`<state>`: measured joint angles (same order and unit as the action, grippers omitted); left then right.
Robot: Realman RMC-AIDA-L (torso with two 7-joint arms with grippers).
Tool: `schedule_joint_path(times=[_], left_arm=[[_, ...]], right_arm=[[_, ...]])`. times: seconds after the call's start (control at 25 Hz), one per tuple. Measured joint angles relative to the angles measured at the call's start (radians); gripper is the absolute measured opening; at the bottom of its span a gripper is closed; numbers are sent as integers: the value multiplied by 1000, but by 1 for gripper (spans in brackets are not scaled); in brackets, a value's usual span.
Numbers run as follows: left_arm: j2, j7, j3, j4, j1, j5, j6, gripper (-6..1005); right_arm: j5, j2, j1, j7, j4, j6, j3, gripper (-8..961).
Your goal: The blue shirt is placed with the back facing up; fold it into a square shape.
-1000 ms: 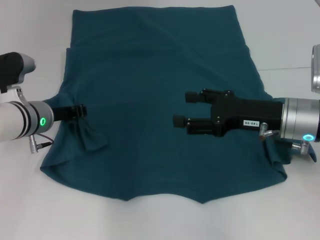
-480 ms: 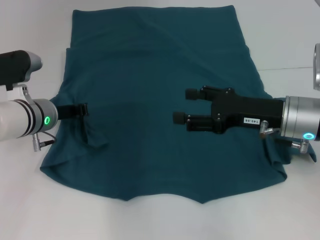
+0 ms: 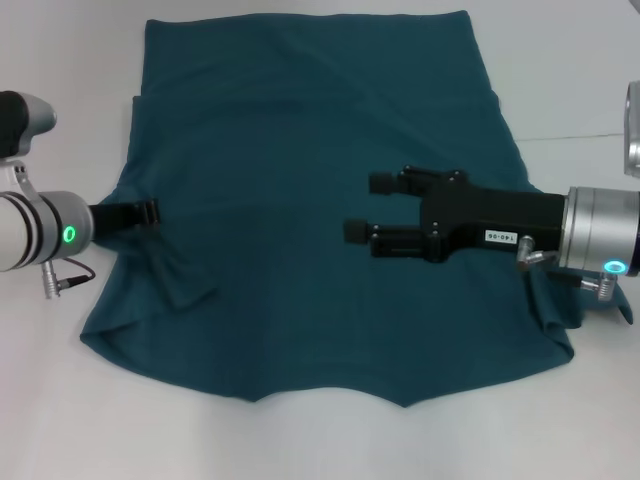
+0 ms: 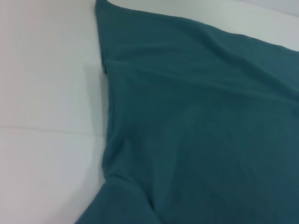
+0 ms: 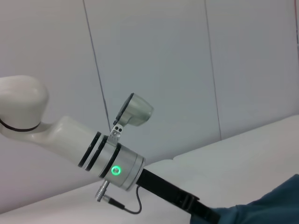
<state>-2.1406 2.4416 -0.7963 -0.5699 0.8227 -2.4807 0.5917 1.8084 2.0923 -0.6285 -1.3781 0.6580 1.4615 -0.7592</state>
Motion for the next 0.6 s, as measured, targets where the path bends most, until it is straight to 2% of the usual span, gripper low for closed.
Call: schedule_joint_path(times=[0.24,0.4,0.52,0.6], left_arm=[[-10,-3,-20,5,13,-5,-16,97],[-4,12,-14,-7,5,-5,0,100],[15,81,-6,-58,-31,-5,72,102],[38,155,-5,-90,-56,-3,145,104]], right_arm=[[-1,0,-3,0,0,1,6,882],[-3,0,1,1,1,1,7,882],[-3,-1,0,0,7,2,7,882],[-4,-1,-1,-2,12,3,8,882]])
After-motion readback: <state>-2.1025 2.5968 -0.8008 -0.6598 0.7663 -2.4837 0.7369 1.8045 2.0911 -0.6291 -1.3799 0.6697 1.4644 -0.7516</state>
